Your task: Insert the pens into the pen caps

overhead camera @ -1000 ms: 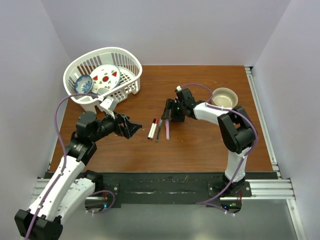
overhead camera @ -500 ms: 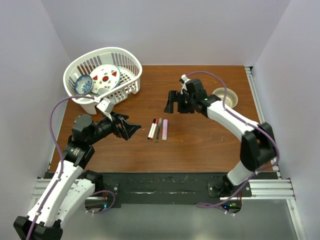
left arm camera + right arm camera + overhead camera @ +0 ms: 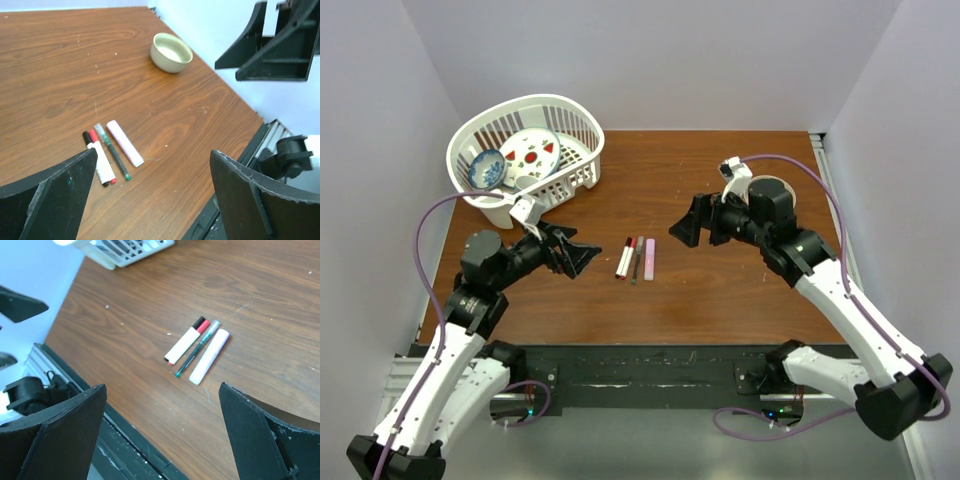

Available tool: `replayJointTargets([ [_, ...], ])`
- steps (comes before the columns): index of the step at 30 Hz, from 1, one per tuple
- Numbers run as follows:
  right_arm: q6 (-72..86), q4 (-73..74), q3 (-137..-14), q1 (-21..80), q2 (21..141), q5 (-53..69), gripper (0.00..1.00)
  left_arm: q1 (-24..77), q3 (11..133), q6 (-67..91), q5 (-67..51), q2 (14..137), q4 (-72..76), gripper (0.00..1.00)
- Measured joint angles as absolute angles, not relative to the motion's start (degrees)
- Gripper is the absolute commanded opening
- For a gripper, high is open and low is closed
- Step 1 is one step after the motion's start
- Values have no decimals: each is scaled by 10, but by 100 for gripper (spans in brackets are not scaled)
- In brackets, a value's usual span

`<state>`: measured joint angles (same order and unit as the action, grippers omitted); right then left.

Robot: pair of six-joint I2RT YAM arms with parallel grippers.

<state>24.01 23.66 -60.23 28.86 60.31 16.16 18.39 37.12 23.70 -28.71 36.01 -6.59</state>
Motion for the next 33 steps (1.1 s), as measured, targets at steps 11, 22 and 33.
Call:
replayJointTargets([
  [11, 249, 227, -556, 289, 526, 192, 99, 184, 377, 295, -289, 347, -39, 100],
  [22, 259, 205, -549, 289, 502, 205, 99, 184, 378, 324, -296, 347, -37, 100],
  [33, 266, 194, -548, 289, 502, 206, 99, 184, 378, 336, -302, 347, -6, 100],
])
